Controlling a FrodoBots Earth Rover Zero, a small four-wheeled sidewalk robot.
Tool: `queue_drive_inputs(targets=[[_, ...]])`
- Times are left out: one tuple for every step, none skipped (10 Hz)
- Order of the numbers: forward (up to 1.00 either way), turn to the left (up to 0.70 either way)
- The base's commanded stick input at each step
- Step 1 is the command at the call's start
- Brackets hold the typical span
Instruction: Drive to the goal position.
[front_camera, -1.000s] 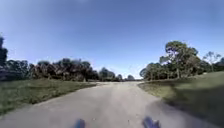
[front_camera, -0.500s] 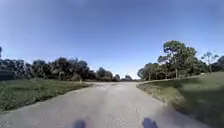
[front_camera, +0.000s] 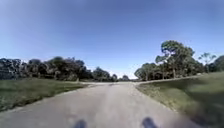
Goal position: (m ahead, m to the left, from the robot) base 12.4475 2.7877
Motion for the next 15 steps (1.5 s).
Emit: queue_drive_inputs(targets=[[0.85, 0.00], [0.85, 0.00], [0.85, 0.00], [0.85, 0.00], [0.85, 0.00], [0.85, 0.00], [0.85, 0.00], [0.85, 0.00], [0.85, 0.00], [0.85, 0.11], [0.85, 0.23], [0.85, 0.34], [0.85, 0.34], [0.85, 0.34], [0.85, 0.34]])
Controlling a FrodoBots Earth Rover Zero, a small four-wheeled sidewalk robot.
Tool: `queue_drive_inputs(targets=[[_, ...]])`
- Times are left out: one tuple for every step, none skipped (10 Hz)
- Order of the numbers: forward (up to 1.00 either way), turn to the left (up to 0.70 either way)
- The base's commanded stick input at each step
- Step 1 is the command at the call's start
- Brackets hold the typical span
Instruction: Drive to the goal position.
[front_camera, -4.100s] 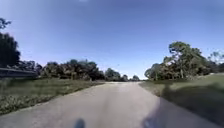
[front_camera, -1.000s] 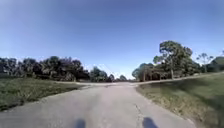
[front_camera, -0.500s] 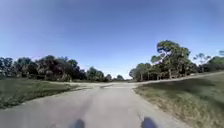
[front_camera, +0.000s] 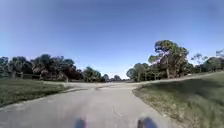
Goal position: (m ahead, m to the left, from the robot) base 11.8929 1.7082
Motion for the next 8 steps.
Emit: queue_drive_inputs(targets=[[0.85, 0.34], [0.85, 0.34], [0.85, 0.29], [0.85, 0.22], [0.85, 0.06], [0.85, 0.00], [0.85, 0.00], [0.85, 0.00]])
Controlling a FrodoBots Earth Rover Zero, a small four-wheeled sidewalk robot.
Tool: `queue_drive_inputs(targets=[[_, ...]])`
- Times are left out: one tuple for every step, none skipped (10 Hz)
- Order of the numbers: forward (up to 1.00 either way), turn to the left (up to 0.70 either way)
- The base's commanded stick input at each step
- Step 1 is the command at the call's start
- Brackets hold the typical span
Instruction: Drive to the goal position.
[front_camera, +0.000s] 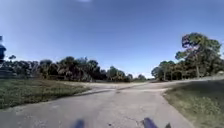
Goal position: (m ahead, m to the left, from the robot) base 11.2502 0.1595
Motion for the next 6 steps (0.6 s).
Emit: queue_drive_inputs(targets=[[0.85, 0.00], [0.85, 0.00], [0.85, 0.00], [0.85, 0.00], [0.85, 0.00], [0.85, 0.00]])
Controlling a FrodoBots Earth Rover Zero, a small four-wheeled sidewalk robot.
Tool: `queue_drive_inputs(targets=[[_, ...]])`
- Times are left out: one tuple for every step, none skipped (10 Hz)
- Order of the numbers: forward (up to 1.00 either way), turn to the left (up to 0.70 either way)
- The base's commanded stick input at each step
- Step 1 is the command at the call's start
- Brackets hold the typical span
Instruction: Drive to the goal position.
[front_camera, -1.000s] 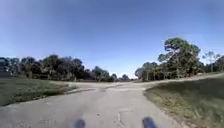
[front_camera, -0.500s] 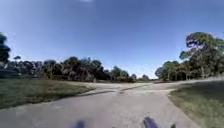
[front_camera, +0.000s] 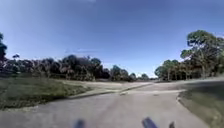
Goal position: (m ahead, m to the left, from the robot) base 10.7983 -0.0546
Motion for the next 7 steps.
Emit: queue_drive_inputs(targets=[[0.85, 0.00], [0.85, 0.00], [0.85, 0.00], [0.85, 0.00], [0.85, 0.00], [0.85, 0.00], [0.85, 0.00]])
